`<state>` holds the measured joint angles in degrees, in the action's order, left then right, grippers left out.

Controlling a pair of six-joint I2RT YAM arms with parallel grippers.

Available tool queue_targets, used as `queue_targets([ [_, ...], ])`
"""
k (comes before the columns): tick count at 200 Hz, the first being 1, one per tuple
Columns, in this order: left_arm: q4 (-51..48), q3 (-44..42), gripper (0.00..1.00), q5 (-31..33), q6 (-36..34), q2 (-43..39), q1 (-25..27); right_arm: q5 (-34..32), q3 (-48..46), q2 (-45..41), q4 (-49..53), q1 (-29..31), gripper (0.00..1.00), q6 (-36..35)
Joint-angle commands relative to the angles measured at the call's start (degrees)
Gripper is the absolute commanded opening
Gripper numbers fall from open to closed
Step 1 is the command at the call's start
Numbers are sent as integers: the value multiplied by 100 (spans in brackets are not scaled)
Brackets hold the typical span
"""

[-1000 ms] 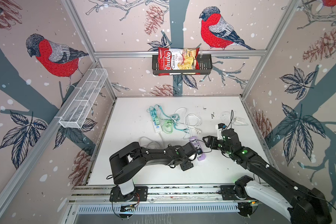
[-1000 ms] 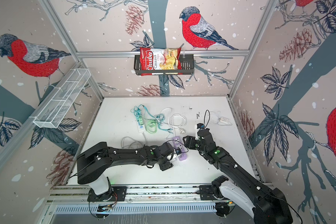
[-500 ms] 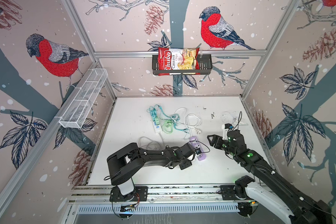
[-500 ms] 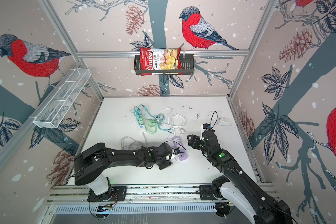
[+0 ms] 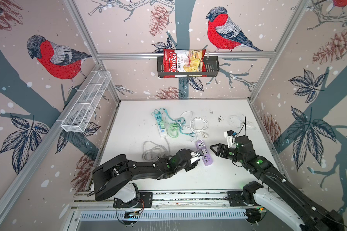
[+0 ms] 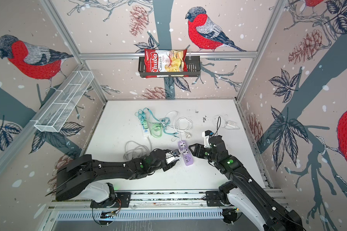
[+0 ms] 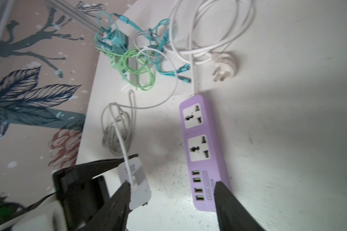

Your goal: Insert the plug

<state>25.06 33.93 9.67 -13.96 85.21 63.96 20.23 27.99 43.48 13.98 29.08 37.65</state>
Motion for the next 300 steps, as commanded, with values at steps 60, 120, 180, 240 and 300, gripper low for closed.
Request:
queue_targets([
  [60, 1466, -65, 28, -354, -353, 171, -233, 114, 193, 590, -590, 758, 60, -52],
  [120, 1457, -93, 27, -561, -336, 127, -249, 106, 421, 1321, -883, 958, 52, -205],
  [180, 1566, -172, 27, -702, -310, -21, -288, 192, 488, 1504, -982, 1041, 45, -292],
  [240, 1519, -82, 29, -781, -320, 19, -306, 166, 504, 1562, -994, 1134, 32, -319],
  [300, 1468, -31, 67, -740, -270, -42, -306, -183, 605, 1646, -837, 1144, 9, -326],
])
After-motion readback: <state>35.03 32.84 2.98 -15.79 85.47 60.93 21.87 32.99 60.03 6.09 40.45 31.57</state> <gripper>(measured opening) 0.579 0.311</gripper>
